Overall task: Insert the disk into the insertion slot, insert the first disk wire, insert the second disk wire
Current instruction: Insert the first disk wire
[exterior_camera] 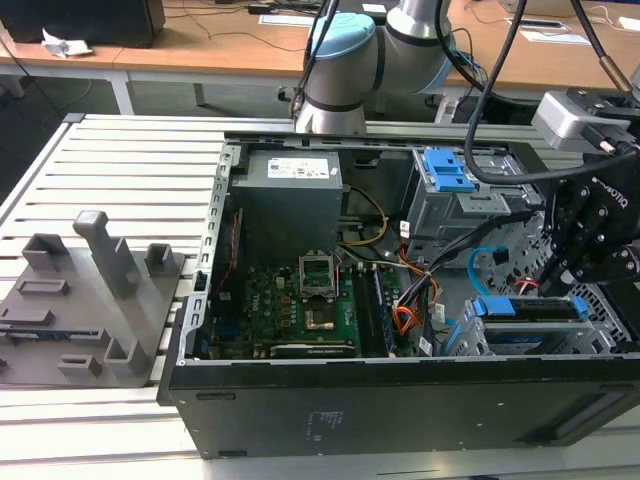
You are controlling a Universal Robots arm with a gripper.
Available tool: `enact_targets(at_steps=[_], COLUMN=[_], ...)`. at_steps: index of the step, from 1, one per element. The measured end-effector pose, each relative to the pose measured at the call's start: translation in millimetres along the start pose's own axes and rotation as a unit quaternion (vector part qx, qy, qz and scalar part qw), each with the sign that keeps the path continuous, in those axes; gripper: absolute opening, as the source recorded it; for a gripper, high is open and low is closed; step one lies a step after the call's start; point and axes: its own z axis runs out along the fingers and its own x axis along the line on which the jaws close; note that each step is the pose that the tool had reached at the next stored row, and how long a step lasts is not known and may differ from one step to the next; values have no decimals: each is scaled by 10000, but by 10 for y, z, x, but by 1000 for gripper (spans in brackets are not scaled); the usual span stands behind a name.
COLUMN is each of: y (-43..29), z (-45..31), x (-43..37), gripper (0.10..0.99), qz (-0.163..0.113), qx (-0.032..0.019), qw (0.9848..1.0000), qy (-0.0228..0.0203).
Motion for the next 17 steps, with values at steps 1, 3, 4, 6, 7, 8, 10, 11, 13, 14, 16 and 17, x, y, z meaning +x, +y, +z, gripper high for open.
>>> enact_targets(at_steps=[1,3,4,6,7,8,10,11,13,14,16,17], y=[-1,-2,-3,-5,-9,-18,-27,-29,-40,-59,-77,-80], z=[2,16,29,56,61,66,71,72,77,79,85,92], x=[10,24,31,43,43,42,41,41,41,42,46,59], gripper=[176,176,176,176,176,176,176,176,176,176,176,176], qz=[0,0,0,0,1,-3,-10,-12,-15,-15,-15,-14], qx=[0,0,0,0,0,-3,-10,-12,-15,-15,-16,-16], qw=[10000,10000,10000,10000,10000,10000,9998,9997,9995,9995,9995,9995], qy=[0,-1,1,0,-2,-66,-220,-250,-312,-313,-313,-313])
